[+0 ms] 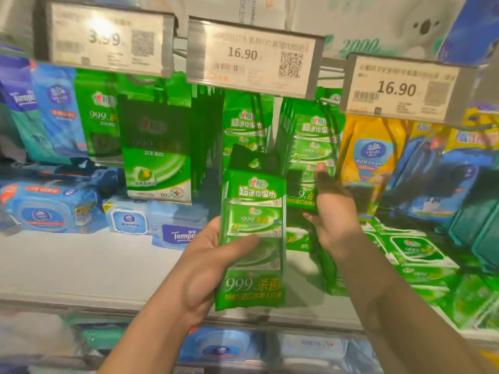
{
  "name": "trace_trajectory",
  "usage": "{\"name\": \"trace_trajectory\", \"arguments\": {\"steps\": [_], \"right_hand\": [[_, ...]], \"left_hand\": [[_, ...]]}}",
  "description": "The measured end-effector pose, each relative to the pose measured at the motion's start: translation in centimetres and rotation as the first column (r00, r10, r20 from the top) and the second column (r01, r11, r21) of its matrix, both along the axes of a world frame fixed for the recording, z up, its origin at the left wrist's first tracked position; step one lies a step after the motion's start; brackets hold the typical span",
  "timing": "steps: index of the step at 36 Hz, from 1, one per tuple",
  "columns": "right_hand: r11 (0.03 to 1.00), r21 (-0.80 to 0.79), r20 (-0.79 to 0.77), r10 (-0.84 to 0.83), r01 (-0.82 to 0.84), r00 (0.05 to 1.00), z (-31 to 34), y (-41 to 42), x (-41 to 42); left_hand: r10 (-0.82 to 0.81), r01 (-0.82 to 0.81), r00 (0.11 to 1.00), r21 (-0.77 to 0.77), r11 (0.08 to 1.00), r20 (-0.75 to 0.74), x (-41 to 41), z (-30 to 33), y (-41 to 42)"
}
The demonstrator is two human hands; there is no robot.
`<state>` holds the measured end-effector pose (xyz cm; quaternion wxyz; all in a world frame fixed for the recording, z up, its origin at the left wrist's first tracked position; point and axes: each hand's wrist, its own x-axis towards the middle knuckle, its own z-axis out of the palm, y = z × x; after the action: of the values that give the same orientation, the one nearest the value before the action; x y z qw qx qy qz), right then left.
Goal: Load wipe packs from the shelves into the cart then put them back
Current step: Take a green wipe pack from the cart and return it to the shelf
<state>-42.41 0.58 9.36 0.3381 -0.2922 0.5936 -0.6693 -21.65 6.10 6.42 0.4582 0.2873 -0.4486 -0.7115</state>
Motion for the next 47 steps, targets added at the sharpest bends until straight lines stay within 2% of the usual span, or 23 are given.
{"name": "trace_trajectory", "arguments": {"steps": [11, 15, 25, 29, 32, 35, 40, 47], "right_hand": [[0.998, -0.058, 0.085, 0.039, -0.034, 0.996, -0.7, 0.9, -0.2], [0.994, -0.011, 0.119, 0.108, -0.108, 0.987, -1.5, 1.8, -0.7], [0.975, 0.117, 0.23, 0.159, -0.19, 0.96, -3.3, 5.5, -2.3], [0.947, 0.098, 0.157, 0.288, -0.305, 0.945, -3.7, 7.8, -1.9], [0.882, 0.073, 0.109, 0.458, -0.466, 0.882, -3.9, 9.8, -1.4], [0.849, 0.064, -0.011, 0.526, -0.524, 0.851, -3.6, 11.9, -0.5], [0.887, 0.101, -0.181, 0.462, -0.451, 0.868, -3.2, 13.8, 1.4], [0.96, -0.069, -0.389, 0.225, -0.272, 0.893, -3.6, 14.8, 1.3]], "left_hand": [[0.022, -0.022, 1.0, -0.022, 1.0, 0.0, -0.6, 0.7, 0.3], [0.014, -0.014, 1.0, -0.018, 1.0, -0.006, -1.1, 0.9, 0.5], [0.014, -0.011, 0.998, 0.045, 0.999, -0.06, -3.0, 1.5, 1.0], [-0.001, 0.002, 0.997, 0.013, 1.0, -0.082, -3.9, 1.8, 1.4], [-0.008, 0.007, 0.996, -0.015, 1.0, -0.083, -4.4, 1.9, 1.6], [-0.012, 0.009, 0.998, -0.061, 0.998, -0.057, -4.9, 1.8, 1.7], [-0.008, 0.006, 1.0, -0.118, 0.993, -0.015, -5.5, 1.5, 2.1], [-0.069, 0.077, 0.997, -0.254, 0.964, 0.039, -5.9, 0.3, 3.1]]}}
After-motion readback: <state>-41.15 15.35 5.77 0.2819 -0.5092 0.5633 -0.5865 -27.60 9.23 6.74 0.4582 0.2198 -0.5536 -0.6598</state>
